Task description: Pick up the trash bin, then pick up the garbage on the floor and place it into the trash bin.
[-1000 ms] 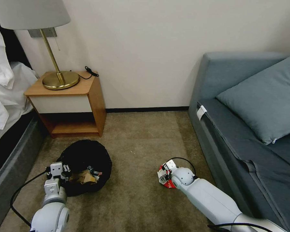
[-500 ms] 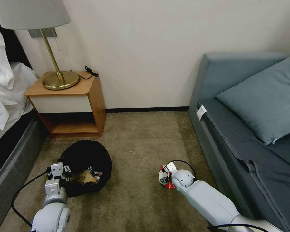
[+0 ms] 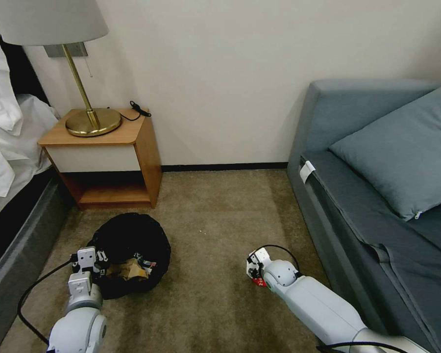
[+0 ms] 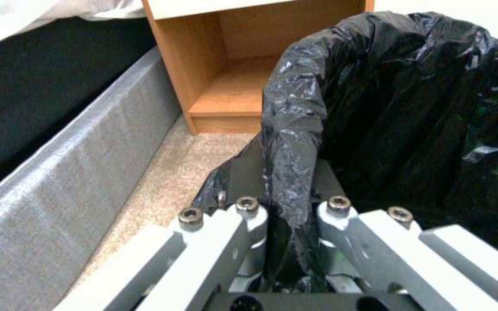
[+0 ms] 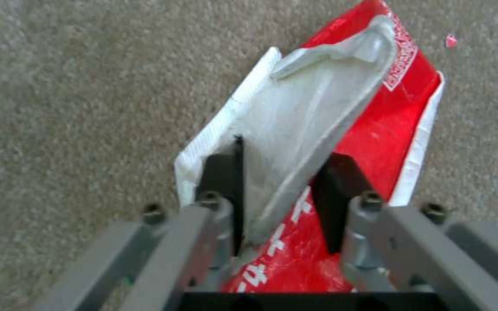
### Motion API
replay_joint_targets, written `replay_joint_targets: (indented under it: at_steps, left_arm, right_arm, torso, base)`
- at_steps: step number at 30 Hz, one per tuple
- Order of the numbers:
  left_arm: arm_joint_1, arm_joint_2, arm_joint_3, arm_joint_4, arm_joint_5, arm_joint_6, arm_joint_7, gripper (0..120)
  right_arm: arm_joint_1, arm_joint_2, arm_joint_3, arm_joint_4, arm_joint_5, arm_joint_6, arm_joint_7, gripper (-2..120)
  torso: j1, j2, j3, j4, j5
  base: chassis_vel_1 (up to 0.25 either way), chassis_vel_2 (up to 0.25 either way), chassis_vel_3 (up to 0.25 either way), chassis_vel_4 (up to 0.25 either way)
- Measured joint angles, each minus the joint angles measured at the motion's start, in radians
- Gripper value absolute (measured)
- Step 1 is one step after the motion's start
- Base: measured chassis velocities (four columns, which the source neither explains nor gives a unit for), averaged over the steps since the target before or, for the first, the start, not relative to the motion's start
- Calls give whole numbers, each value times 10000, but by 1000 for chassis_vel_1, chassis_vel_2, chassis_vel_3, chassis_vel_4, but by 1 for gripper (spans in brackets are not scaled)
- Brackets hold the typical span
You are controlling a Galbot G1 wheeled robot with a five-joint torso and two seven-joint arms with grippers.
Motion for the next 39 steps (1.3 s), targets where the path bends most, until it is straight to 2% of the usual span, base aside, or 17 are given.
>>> replay_joint_targets:
  at_steps: [1, 3, 4, 6, 28, 36, 39]
  left_arm:
    - [0, 0, 0, 0, 0, 0, 0, 4]
    - [-2, -7, -2, 10, 0, -3, 1, 4]
    - [-2, -7, -2, 10, 0, -3, 1, 4]
    - [-6, -18, -3, 23, 0, -10, 5, 4]
    - [-60, -64, 65, 57, 28, -24, 41, 4]
    - [-77, -69, 95, 92, 36, -58, 80, 4]
    - [-74, -49, 96, 109, 36, -116, 153, 4]
  right_arm:
    - [0, 0, 0, 0, 0, 0, 0, 19]
    - [-5, 0, 2, -12, -10, 11, 5, 8]
    - [-5, 0, 2, -12, -10, 11, 5, 8]
    - [-18, 2, 3, -14, -21, 17, 11, 0]
    - [138, -140, 85, 143, -157, 135, -10, 0]
    - [361, -388, 123, 674, -123, 130, -42, 0]
    - [447, -655, 129, 1295, -24, 68, -75, 0]
  torso:
    - [0, 0, 0, 0, 0]
    - [0, 0, 1, 0, 1]
    - [0, 0, 1, 0, 1]
    - [0, 0, 0, 0, 2]
    - [0, 0, 1, -1, 3]
    - [0, 0, 1, -1, 3]
    - [0, -1, 1, 0, 2]
  base:
    - [0, 0, 0, 0]
    - [0, 0, 0, 0]
    - [0, 0, 0, 0]
    - [0, 0, 0, 0]
    - [0, 0, 0, 0]
    - [0, 0, 0, 0]
    - [0, 0, 0, 0]
